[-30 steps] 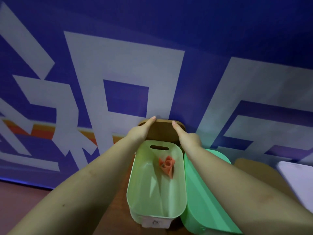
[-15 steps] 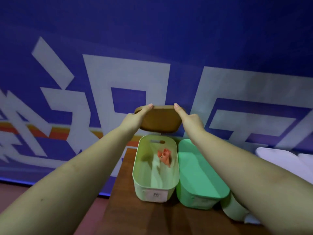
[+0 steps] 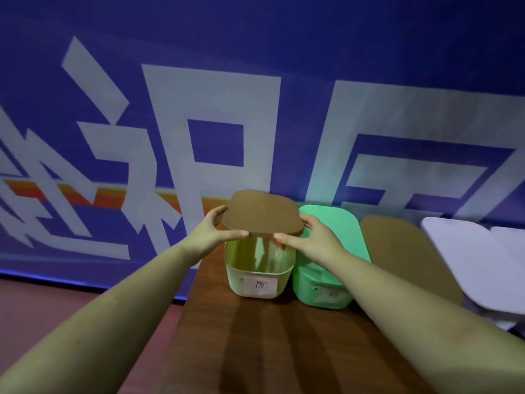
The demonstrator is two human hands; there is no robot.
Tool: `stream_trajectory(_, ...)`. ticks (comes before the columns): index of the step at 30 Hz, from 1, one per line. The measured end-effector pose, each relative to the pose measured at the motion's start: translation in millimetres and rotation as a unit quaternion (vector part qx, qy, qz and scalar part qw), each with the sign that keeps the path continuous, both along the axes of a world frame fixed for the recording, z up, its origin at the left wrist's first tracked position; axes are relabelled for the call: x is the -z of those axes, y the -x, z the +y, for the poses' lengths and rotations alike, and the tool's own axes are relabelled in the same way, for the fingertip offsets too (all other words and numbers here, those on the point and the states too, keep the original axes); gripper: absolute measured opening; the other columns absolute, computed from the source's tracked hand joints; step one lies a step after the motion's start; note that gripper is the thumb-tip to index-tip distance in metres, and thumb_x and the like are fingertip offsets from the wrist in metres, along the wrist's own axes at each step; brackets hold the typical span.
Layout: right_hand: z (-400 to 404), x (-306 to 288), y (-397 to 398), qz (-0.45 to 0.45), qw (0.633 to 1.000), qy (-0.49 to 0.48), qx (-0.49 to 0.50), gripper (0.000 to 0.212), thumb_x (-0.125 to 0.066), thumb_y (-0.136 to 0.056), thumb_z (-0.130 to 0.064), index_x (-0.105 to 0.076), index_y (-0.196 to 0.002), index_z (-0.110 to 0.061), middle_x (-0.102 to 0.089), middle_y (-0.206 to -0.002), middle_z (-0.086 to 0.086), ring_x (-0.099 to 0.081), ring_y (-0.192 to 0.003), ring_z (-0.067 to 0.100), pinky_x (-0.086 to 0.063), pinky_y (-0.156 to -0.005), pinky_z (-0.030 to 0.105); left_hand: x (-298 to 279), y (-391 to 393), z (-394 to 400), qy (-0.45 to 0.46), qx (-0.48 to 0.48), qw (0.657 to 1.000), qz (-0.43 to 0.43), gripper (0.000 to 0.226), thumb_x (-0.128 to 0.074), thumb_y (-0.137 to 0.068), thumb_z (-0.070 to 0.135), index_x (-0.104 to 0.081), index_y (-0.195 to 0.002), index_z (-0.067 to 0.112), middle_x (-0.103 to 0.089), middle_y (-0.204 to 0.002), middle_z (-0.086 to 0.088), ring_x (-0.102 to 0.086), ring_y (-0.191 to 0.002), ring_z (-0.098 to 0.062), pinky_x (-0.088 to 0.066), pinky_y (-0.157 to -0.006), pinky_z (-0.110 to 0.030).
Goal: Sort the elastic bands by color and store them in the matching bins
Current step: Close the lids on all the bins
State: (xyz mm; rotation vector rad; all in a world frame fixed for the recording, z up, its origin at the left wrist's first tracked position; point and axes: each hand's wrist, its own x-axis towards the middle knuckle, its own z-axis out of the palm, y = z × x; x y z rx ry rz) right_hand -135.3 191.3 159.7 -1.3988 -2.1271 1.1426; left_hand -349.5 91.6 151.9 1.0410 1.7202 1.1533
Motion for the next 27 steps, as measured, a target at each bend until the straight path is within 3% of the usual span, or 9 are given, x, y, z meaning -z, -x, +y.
stream_trajectory(6, -14, 19, -4, -0.128, 0.987, -0.079, -0.049, 0.101, -0.074, -0.058, -0.068, -0.037, -0.140, -0.023, -0.044, -0.142, -0.003, -0.044, -0.128, 0.019, -0.040, -0.102, 0.034, 26, -3, -19, 0.020, 0.040, 0.999, 0.009, 0.108, -0.083, -0.067, 0.015, -0.014, -0.150, 0.019, -0.027, -0.150, 0.006, -0.031, -0.122, -0.002, -0.036, -0.097, -0.022)
stream_trajectory(12, -18, 44, -6, -0.176, 0.978, -0.092, -0.058, 0.106, -0.065, -0.054, -0.079, -0.034, -0.141, -0.028, -0.039, -0.146, -0.001, -0.039, -0.133, 0.020, -0.039, -0.106, 0.041, 40, -6, -21, 0.040, 0.059, 0.996, 0.059, 0.111, -0.084, -0.067, 0.020, -0.011, -0.150, 0.022, -0.025, -0.152, 0.002, -0.032, -0.133, -0.014, -0.035, -0.105, -0.031)
stream_trajectory(17, -16, 55, -4, -0.208, 0.969, -0.115, -0.074, 0.096, -0.064, -0.067, -0.072, -0.028, -0.145, -0.028, -0.028, -0.155, 0.003, -0.018, -0.145, 0.022, -0.025, -0.114, 0.040, 45, -4, -16, 0.044, 0.052, 0.993, 0.092, 0.109, -0.083, -0.069, 0.023, -0.011, -0.151, 0.023, -0.023, -0.154, 0.002, -0.029, -0.138, -0.018, -0.033, -0.106, -0.030)
stream_trajectory(20, -19, 60, -1, -0.225, 0.961, -0.139, -0.086, 0.091, -0.061, -0.075, -0.068, -0.025, -0.147, -0.027, -0.022, -0.157, 0.001, -0.015, -0.146, 0.022, -0.018, -0.116, 0.040, 45, -3, -15, 0.040, 0.040, 0.994, 0.093, 0.107, -0.081, -0.070, 0.026, -0.011, -0.150, 0.026, -0.025, -0.153, 0.003, -0.030, -0.138, -0.020, -0.033, -0.107, -0.033)
stream_trajectory(27, -13, 62, -3, -0.255, 0.946, -0.157, -0.123, 0.100, -0.053, -0.075, -0.074, -0.008, -0.152, -0.029, -0.004, -0.161, 0.002, -0.005, -0.147, 0.021, -0.008, -0.118, 0.040, 50, -5, -14, 0.059, 0.060, 0.987, 0.134, 0.112, -0.082, -0.068, 0.030, -0.008, -0.151, 0.024, -0.016, -0.157, 0.001, -0.025, -0.141, -0.021, -0.032, -0.109, -0.036)
